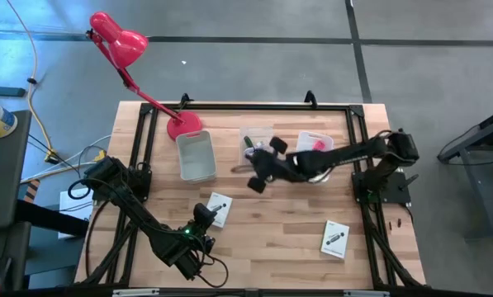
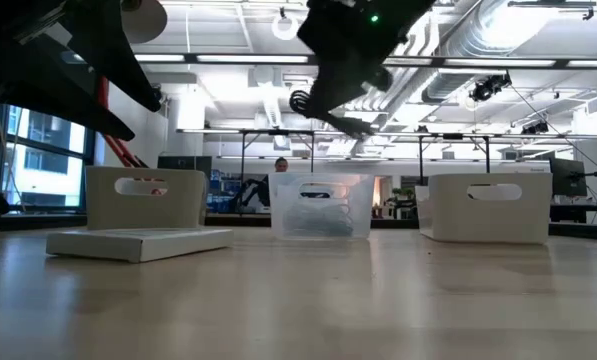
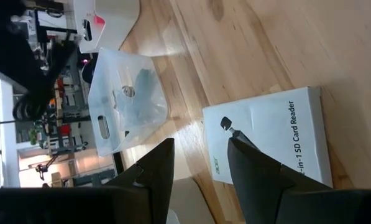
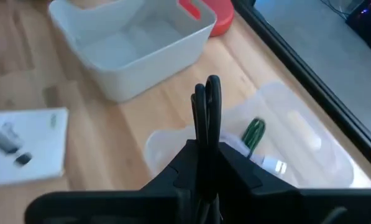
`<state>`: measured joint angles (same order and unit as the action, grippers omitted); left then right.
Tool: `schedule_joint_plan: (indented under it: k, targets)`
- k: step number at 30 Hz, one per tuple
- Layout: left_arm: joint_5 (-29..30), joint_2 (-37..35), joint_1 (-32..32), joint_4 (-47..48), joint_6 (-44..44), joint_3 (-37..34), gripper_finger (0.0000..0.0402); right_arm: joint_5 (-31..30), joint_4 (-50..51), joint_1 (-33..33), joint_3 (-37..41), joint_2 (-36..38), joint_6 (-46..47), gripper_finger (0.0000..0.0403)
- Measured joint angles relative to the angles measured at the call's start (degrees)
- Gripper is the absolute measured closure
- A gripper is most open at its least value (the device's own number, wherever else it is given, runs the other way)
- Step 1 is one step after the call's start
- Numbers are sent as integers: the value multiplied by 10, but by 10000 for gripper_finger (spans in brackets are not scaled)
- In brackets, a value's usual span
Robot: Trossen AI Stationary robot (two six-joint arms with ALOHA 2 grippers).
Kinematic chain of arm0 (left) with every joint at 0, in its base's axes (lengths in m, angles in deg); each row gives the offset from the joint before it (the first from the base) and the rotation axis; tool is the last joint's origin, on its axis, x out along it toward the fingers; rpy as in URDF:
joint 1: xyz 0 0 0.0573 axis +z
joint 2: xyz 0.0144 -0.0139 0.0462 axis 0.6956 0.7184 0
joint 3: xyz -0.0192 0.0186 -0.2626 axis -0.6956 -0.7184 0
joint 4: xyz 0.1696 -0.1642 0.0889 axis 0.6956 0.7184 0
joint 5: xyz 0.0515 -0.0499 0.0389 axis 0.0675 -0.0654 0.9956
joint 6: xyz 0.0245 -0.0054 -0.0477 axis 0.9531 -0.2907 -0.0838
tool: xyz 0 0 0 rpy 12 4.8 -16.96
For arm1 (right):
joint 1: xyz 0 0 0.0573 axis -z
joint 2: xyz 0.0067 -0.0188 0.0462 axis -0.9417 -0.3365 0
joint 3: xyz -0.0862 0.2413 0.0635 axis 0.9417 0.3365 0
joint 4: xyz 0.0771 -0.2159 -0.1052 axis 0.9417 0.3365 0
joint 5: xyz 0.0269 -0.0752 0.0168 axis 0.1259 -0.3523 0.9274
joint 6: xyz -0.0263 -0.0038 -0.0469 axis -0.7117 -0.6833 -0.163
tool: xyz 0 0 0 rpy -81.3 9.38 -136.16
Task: Pick and place items into bin
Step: Put the black USB cable into the transparent bin, then put the right white card reader box into the gray bin
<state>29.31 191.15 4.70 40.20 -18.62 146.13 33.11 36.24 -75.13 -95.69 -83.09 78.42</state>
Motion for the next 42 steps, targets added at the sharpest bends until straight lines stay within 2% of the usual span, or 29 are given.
schedule_joint_plan:
  k: [5, 10, 16, 22, 35, 42]
  targets:
    - [0, 0, 0, 0, -1, 0, 263, 30, -14, 63, 0, 0, -22, 378]
    - [5, 0, 0, 1, -2, 0, 263, 68, -21, 118, 0, -5, -18, 360]
    - [14, 0, 0, 4, -2, 0, 263, 112, -34, 153, 0, -16, -6, 363]
    - [14, 0, 0, 7, -2, 0, 263, 137, -48, 154, -1, -27, -5, 370]
    - [14, 0, 0, 6, -4, 0, 263, 153, -51, 152, -1, -32, 0, 280]
    - [14, 0, 0, 13, -4, 0, 263, 165, -15, 110, -1, 8, -27, 261]
